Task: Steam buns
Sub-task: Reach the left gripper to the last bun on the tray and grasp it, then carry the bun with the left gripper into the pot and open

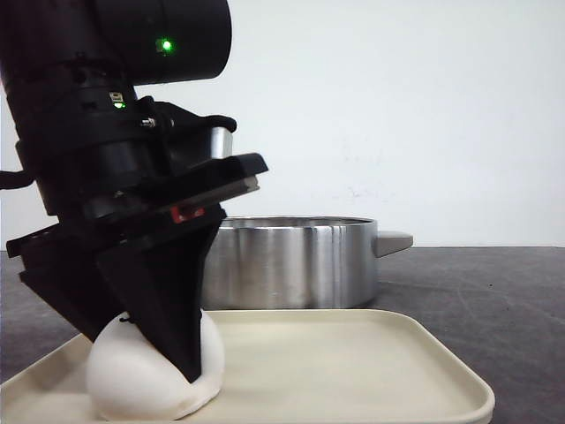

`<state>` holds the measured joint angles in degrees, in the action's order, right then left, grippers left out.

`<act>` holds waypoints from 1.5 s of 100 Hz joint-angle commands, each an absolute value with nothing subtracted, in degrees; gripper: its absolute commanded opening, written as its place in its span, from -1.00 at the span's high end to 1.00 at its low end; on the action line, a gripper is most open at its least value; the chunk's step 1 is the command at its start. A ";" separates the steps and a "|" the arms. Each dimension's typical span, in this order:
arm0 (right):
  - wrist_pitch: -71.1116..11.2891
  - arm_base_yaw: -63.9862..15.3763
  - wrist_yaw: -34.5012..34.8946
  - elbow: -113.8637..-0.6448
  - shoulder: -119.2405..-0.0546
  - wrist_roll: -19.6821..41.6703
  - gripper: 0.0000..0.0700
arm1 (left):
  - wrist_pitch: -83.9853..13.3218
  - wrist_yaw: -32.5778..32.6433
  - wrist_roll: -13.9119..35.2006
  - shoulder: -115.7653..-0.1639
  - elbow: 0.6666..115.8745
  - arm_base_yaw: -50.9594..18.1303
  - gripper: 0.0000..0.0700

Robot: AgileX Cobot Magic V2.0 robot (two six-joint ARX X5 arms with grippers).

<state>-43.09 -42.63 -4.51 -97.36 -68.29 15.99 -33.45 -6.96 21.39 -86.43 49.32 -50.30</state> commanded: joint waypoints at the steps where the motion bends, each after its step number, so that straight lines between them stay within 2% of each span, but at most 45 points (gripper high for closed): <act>1: -42.54 -43.05 -4.58 -98.61 -68.77 15.62 0.96 | -34.00 -6.48 20.14 -86.85 50.94 -50.98 0.99; 16: -42.54 -43.05 -4.58 -98.61 -68.77 15.62 0.96 | -34.35 -5.15 17.67 -82.59 56.53 -50.94 0.99; 27: -42.48 -43.05 -4.58 -98.61 -68.77 15.59 0.96 | -32.73 2.20 13.34 -81.49 62.78 -49.89 0.99; 36: -42.50 -43.05 -4.56 -98.61 -68.79 15.55 0.96 | -27.94 8.97 6.85 -81.76 66.17 -48.03 0.99; 48: -42.72 -43.05 -4.54 -98.61 -68.82 15.55 0.96 | -18.96 10.07 2.63 -81.97 66.48 -44.58 0.99; 71: -43.33 -43.05 -4.56 -98.61 -68.82 14.13 0.96 | -7.97 9.78 2.68 -85.97 66.48 -38.30 0.99; 100: -43.42 -43.05 -4.56 -98.59 -68.86 12.58 0.95 | -10.13 5.19 8.60 -94.41 66.48 -36.23 0.98; 106: -43.48 -43.05 -4.56 -98.59 -68.86 12.58 0.96 | -10.87 4.14 8.67 -95.39 66.48 -36.23 0.86; 112: -43.64 -43.05 -4.56 -98.59 -68.86 12.53 0.96 | -11.49 3.55 8.80 -96.36 66.48 -36.23 0.58; 116: -43.81 -43.05 -4.56 -98.59 -68.86 12.49 0.96 | -12.14 3.40 9.45 -96.77 66.48 -36.23 0.25; 124: -44.25 -43.05 -4.56 -98.59 -68.86 12.38 0.96 | -13.39 3.42 11.73 -97.27 66.48 -36.23 -0.59; 127: -44.36 -43.05 -4.56 -98.59 -68.86 12.38 0.96 | -13.80 3.42 12.16 -97.27 66.48 -36.23 -0.74; 131: -44.60 -43.05 -4.56 -98.59 -68.86 12.36 0.96 | -14.24 3.42 12.82 -97.27 66.48 -36.23 -0.83; 150: -45.28 -43.05 -4.56 -98.56 -68.90 12.10 0.96 | -18.33 3.40 13.45 -94.65 67.33 -36.23 -0.82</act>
